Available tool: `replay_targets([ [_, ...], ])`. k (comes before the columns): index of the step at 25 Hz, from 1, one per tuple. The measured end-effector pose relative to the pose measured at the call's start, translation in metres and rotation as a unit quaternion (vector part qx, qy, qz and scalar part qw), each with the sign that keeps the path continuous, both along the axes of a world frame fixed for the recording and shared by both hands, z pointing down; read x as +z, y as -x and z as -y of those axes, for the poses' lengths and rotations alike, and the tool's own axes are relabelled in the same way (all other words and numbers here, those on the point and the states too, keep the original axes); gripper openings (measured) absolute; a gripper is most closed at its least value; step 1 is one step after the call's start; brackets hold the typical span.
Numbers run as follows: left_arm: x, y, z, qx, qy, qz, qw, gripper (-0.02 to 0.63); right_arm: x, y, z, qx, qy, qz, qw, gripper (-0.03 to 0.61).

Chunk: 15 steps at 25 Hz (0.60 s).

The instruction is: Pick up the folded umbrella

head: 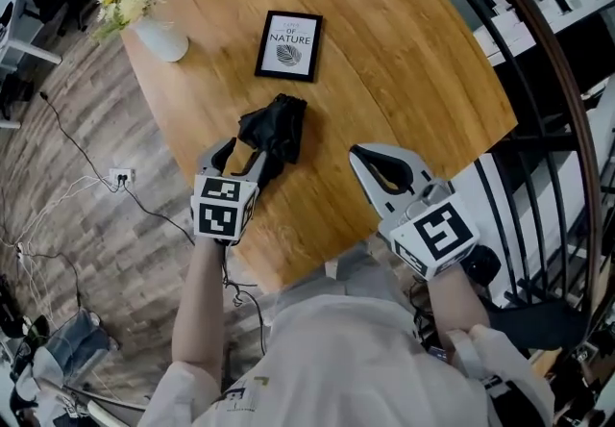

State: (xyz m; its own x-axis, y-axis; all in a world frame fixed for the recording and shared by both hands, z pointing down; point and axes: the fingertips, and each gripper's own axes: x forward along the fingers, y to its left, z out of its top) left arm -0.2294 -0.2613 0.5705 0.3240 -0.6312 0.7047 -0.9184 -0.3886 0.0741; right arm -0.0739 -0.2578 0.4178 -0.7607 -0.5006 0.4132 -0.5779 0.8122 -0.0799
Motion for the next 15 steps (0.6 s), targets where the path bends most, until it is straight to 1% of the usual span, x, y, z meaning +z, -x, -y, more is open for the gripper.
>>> replay_targets([
  [6, 0.053, -0.001, 0.006, -0.007, 0.049, 0.009, 0.9988, 0.241, 0.036, 0.008, 0.009, -0.018, 0.042, 0.005, 0.999, 0.028],
  [9, 0.080, -0.001, 0.005, -0.006, 0.075, 0.013, 0.9971, 0.241, 0.051, 0.015, 0.012, -0.028, 0.052, 0.003, 0.998, 0.028],
  [12, 0.101, 0.001, 0.005, -0.003, 0.092, 0.021, 0.9956, 0.241, 0.064, 0.021, 0.015, -0.038, 0.061, -0.001, 0.997, 0.028],
  [15, 0.109, -0.001, 0.007, -0.004, 0.101, -0.001, 0.9948, 0.255, 0.076, 0.023, 0.017, -0.045, 0.065, -0.006, 0.997, 0.028],
])
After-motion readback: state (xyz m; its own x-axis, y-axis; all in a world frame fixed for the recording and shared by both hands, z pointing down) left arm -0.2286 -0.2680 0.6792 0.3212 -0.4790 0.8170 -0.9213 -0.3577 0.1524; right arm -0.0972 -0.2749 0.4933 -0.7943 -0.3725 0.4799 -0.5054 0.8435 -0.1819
